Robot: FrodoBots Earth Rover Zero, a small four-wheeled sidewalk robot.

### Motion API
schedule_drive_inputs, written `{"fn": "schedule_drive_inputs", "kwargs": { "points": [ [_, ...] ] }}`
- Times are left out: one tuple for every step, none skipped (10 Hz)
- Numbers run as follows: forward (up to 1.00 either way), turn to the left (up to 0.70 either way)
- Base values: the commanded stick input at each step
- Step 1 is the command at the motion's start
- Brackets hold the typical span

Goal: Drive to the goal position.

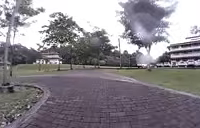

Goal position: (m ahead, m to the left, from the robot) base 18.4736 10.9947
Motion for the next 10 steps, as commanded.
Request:
{"fn": "schedule_drive_inputs", "kwargs": {
  "points": [
    [0.7, 0.0],
    [0.7, 0.0],
    [0.7, 0.0],
    [0.7, 0.0],
    [0.7, 0.0],
    [0.7, 0.0],
    [0.7, 0.0],
    [0.7, 0.0],
    [0.7, 0.0],
    [0.7, 0.0]
  ]
}}
